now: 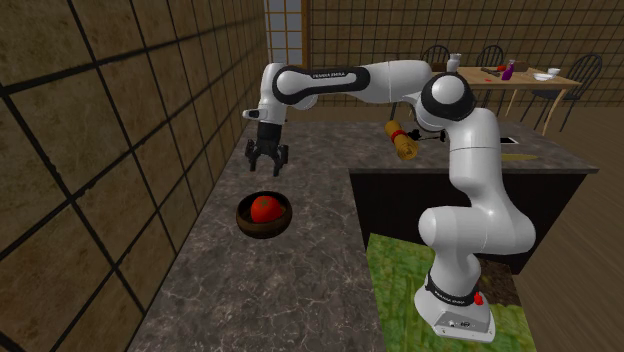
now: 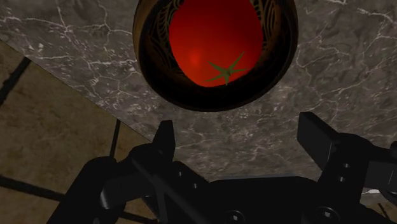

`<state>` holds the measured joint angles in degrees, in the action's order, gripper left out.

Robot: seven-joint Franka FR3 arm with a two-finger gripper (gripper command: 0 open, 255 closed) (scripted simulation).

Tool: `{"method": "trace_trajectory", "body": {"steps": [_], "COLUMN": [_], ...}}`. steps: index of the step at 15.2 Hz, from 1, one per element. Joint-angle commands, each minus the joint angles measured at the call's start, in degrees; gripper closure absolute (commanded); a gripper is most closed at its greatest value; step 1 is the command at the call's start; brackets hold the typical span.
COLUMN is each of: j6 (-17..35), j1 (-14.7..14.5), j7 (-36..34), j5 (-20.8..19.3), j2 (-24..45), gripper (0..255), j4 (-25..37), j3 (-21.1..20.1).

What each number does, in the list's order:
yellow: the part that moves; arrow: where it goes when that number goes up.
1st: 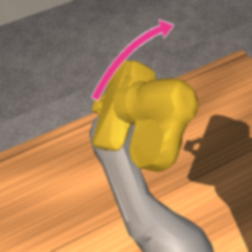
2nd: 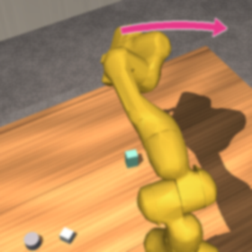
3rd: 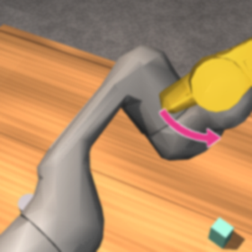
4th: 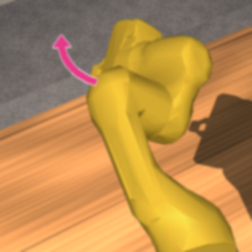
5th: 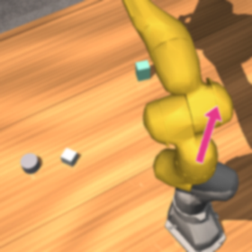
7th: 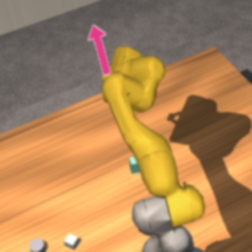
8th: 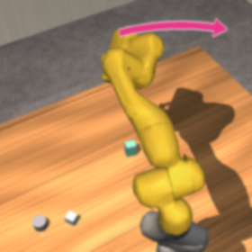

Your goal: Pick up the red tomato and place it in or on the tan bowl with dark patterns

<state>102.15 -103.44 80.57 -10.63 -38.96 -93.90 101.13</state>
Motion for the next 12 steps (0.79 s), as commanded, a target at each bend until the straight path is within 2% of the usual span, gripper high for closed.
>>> {"method": "trace_trajectory", "body": {"steps": [1,5,12], "j6": [0.0,-7.4,-7.4], "j1": [0.0,-1.1,-1.1], "j7": [0.0,0.5,0.5], "j5": [0.0,0.5,0.5], "j2": [0.0,0.3,0.3], "gripper": [0,0,0], "j4": [0.0,8.0,8.0], "j3": [0.0,0.0,0.0]}}
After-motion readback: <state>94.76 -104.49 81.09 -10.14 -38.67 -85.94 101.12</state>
